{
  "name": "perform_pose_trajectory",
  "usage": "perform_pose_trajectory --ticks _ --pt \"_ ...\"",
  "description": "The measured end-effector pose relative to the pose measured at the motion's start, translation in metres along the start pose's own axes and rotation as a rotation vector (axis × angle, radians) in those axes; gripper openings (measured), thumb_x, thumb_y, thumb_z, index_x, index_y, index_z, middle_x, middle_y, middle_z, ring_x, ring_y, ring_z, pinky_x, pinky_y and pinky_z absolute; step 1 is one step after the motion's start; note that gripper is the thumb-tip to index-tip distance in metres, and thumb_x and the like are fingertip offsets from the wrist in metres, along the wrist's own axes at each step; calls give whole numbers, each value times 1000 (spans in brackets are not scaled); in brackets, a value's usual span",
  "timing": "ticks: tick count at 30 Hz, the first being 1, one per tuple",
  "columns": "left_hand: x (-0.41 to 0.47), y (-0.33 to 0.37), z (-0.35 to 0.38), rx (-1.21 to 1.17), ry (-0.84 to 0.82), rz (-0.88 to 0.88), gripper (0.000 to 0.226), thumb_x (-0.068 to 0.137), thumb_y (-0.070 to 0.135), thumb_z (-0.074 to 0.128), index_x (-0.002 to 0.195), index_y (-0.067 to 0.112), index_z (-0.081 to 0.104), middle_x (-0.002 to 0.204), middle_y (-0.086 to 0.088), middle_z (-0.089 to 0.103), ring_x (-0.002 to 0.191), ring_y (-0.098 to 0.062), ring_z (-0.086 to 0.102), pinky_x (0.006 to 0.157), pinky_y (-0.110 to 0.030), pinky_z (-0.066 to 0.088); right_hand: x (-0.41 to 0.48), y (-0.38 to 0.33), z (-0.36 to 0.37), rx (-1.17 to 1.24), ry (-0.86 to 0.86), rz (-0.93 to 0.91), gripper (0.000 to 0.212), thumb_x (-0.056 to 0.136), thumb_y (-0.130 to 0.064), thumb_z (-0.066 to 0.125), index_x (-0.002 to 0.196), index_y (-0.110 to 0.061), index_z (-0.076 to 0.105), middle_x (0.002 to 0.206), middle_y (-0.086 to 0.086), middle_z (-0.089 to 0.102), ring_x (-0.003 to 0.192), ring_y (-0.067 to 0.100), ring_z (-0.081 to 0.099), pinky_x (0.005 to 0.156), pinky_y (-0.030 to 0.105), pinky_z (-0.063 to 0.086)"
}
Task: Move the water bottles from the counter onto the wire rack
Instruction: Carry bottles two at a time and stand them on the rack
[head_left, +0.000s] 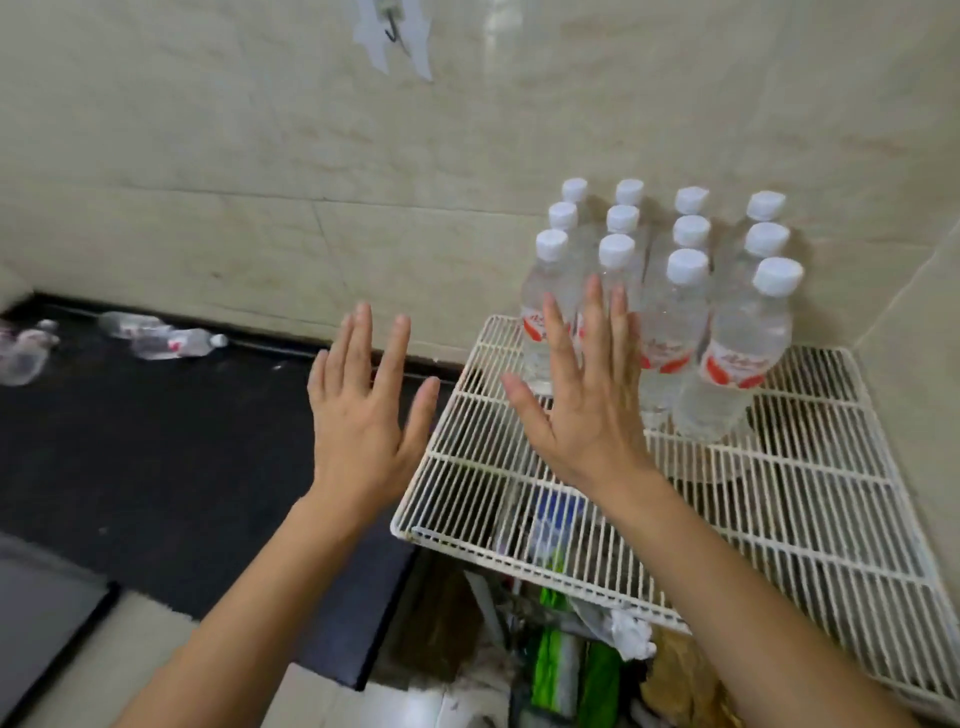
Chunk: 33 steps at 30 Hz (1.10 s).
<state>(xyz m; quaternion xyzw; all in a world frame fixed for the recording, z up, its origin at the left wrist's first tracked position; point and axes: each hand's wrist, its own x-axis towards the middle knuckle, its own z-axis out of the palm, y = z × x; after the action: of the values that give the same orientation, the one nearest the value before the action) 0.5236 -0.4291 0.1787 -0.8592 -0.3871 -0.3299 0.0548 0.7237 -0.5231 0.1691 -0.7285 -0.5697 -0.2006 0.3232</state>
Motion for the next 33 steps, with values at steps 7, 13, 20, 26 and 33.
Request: perform_pose_trajectory --ticks 7,13,20,26,33 --pt "-62 -129 -62 204 19 -285 65 101 47 42 155 13 33 164 -23 19 152 -40 19 116 -62 25 28 -129 65 138 -113 -122 78 102 -59 40 162 -14 17 167 24 0 155 43 -6 125 58 2" --pt "-106 -279 -138 299 59 -425 67 100 50 37 156 12 33 164 -22 20 152 -39 18 116 -62 24 40 -287 135 199 -144 -254 73 103 -58 38 161 -16 23 169 20 2 156 40 -7 126 54 -3" --pt "-155 -454 -235 383 12 -569 68 101 52 32 158 16 27 166 -17 16 154 -33 12 120 -58 18 64 -493 222 281 -158 -359 69 103 -55 41 158 -14 33 168 22 12 156 39 2 126 53 3" --pt "-171 -559 -261 379 28 -657 67 101 51 34 156 15 28 165 -18 18 153 -34 15 120 -59 21 82 -599 280 309 -221 -448 69 103 -56 41 157 -15 33 168 21 11 157 35 -2 126 53 3" --pt "-147 -669 -231 353 -21 -659 69 100 54 31 158 17 26 167 -15 14 154 -31 12 121 -57 17 122 -657 382 306 -263 -455 68 103 -55 40 157 -15 34 168 19 11 157 34 0 126 54 8"
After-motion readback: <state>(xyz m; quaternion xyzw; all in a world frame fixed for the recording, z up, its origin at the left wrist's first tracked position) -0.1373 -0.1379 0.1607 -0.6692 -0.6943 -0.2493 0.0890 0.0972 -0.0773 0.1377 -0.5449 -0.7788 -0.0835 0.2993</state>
